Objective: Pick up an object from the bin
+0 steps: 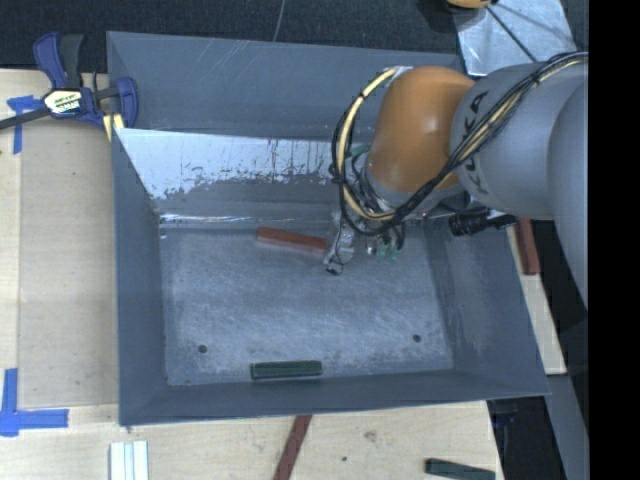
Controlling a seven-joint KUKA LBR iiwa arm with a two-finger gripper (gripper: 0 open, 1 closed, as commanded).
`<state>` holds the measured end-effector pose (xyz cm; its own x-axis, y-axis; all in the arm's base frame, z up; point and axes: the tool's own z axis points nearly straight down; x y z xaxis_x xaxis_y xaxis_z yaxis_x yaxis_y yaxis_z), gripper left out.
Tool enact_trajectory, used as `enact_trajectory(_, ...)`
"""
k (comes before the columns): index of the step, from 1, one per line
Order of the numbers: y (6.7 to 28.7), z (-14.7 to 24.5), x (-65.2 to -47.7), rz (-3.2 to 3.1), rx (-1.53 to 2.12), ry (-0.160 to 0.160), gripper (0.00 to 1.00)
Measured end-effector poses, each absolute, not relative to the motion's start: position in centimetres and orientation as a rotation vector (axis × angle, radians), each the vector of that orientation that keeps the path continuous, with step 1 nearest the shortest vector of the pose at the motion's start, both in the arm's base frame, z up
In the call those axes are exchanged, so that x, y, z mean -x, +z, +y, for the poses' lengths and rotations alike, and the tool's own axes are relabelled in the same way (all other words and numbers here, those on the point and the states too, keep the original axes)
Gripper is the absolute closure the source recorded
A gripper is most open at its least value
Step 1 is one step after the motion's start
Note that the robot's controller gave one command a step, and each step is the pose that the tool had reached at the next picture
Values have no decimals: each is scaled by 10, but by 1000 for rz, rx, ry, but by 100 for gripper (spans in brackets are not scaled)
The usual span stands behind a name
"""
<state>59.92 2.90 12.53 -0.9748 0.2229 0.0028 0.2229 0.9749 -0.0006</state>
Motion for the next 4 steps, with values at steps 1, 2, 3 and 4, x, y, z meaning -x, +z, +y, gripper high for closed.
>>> enact_trajectory(1, 170, 35, -618, -3102, 517, 0, 0)
enact_trajectory(2, 170, 35, -617, -3102, 516, 0, 0)
enact_trajectory(3, 125, 34, -619, -3102, 567, -4, 0)
enact_trajectory(4, 71, 57, -626, -3078, 648, -2, 100)
